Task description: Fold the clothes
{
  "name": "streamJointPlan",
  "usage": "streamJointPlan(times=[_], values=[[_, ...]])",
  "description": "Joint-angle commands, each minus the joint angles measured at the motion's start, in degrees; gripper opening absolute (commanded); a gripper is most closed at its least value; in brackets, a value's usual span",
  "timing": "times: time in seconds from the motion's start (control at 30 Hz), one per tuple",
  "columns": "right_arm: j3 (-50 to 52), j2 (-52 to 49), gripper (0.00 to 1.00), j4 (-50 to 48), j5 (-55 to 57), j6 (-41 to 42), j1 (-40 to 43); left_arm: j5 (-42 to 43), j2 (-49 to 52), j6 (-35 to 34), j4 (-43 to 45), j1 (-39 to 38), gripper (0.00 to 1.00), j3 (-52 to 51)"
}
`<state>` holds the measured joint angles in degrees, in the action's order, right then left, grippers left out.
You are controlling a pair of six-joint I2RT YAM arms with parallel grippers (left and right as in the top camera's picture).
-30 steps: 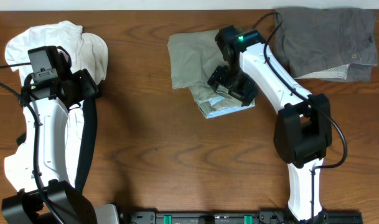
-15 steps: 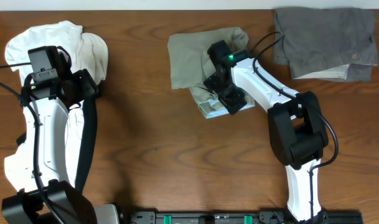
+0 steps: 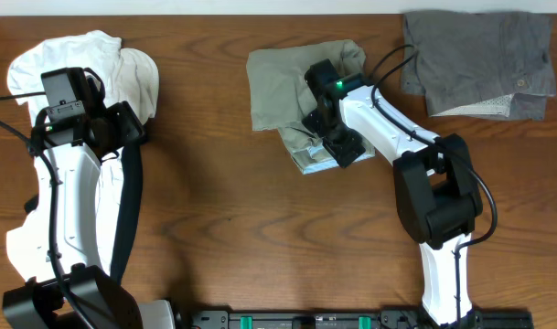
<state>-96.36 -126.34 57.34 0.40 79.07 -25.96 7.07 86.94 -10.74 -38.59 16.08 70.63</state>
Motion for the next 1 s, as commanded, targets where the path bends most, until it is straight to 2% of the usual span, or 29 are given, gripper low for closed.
streamJointPlan(times=[0.0, 0.27, 0.37, 0.53, 0.73, 0.97], values=[[0.63, 0.83, 0.96, 1.42, 1.53, 1.01, -0.37, -0.44, 0.09, -0.79, 0.07, 0.24, 0.66, -0.46], [6.67, 0.83, 0.86, -6.8, -0.22, 1.05, -0.48, -0.44, 0.09, -0.79, 0.02, 0.24, 0.66, -0.46], [7.65, 0.83, 0.76, -8.09, -2.01, 1.05, -0.11, -0.46, 0.09, -0.76, -0.11, 0.24, 0.66, -0.46], [7.65, 0.83, 0.34, -6.91, -3.72, -0.61, 0.2, -0.46, 0.09, -0.76, -0.13, 0.24, 0.66, -0.46], [7.65, 0.87, 0.02, -6.78, -8.81, -13.81, 1.77, -0.46, 0.09, -0.76, -0.13, 0.24, 0.66, -0.46], [7.65, 0.87, 0.01, -4.09, -10.75, -39.41, 8.22, -0.46, 0.09, -0.76, -0.13, 0.24, 0.66, -0.46]])
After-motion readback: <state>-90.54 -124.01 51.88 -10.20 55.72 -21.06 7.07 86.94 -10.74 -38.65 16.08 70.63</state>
